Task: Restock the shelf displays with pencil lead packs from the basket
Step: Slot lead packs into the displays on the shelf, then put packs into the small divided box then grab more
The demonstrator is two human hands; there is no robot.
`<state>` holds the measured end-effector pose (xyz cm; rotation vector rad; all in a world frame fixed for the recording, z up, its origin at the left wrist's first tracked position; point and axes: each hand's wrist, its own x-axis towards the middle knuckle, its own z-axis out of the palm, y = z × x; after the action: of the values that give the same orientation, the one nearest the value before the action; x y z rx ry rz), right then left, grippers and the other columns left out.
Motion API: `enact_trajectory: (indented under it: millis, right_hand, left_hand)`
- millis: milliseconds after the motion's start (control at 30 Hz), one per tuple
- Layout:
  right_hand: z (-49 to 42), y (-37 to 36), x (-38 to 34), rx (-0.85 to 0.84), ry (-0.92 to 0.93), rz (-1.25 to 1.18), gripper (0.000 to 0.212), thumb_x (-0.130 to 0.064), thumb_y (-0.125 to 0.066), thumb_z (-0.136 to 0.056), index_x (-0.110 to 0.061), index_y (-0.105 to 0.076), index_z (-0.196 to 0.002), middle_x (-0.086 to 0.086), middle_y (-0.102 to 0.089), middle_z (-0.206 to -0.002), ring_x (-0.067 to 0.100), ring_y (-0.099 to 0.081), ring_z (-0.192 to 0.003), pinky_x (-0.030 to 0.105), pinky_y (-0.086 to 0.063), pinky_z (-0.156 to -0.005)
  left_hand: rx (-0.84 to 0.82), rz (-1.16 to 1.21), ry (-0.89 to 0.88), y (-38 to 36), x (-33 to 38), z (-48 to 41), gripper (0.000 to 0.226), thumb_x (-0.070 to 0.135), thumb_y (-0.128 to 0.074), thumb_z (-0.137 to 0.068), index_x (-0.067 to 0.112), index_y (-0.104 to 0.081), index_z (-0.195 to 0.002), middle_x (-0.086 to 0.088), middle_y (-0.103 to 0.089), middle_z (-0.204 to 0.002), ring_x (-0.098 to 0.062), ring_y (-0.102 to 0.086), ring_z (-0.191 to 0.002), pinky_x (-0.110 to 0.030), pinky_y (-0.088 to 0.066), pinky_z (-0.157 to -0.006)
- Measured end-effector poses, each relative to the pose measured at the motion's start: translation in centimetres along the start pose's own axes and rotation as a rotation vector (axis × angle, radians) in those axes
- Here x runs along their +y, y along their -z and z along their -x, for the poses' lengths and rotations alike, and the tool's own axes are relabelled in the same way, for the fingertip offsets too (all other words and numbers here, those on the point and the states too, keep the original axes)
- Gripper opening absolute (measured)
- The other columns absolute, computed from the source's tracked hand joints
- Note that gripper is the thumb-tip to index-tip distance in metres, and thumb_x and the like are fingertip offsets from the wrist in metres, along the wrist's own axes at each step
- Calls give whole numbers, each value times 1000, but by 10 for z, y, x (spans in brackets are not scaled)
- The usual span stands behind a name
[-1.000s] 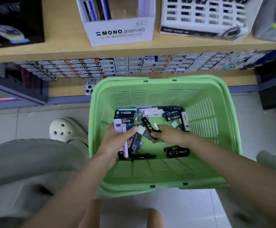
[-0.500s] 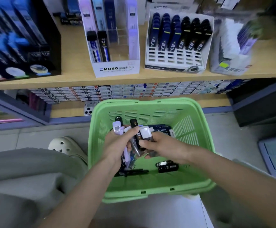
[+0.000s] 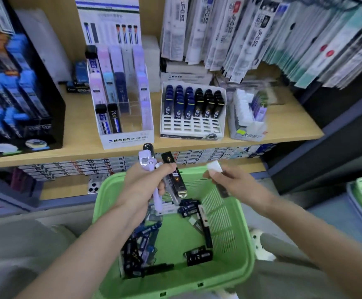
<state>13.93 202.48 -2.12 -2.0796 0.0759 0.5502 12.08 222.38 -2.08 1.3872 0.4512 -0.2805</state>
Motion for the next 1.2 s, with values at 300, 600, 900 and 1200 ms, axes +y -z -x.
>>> enact_trajectory:
  millis: [300,600,900,1200]
  right_hand:
    - [-37,100,-26,645,217,195,20,-19,-62,-90,-14,-51,-107,7,-64,-96,24,-62,-89,35,-50,-77]
    - [-98,146,-30,816,384,417,13,-14,-56,-93,-9,-58,-105,7,-57,-100,20,-53,-90,24,-40,-79]
    - [-125,168,-30,643,345,707,18,-17,-60,-91,-9,-62,-107,8,-63,-102,25,-54,-99,36,-43,-84]
    - [-155,175,-24,654,331,855,21,-22,-62,-89,-16,-63,-109,4,-65,-108,25,-47,-108,39,-36,-93]
  left_hand:
    - [-87,-168,-159,-44,26,-20,26,19,-72,-81,11,-52,-66,-1,-43,-43,-15,-41,-39,-28,-37,-59]
    - [-125,-169,-155,-69,35,-45,29,18,-72,-82,13,-52,-60,-5,-45,-48,-17,-40,-43,-27,-39,-56]
    - [-113,-140,-126,-85,41,-66,22,17,-72,-81,12,-54,-70,-3,-41,-51,-16,-38,-45,-26,-38,-52]
    - [-123,-121,-138,-95,40,-81,27,18,-73,-79,14,-50,-68,1,-40,-44,-14,-37,-41,-25,-35,-47]
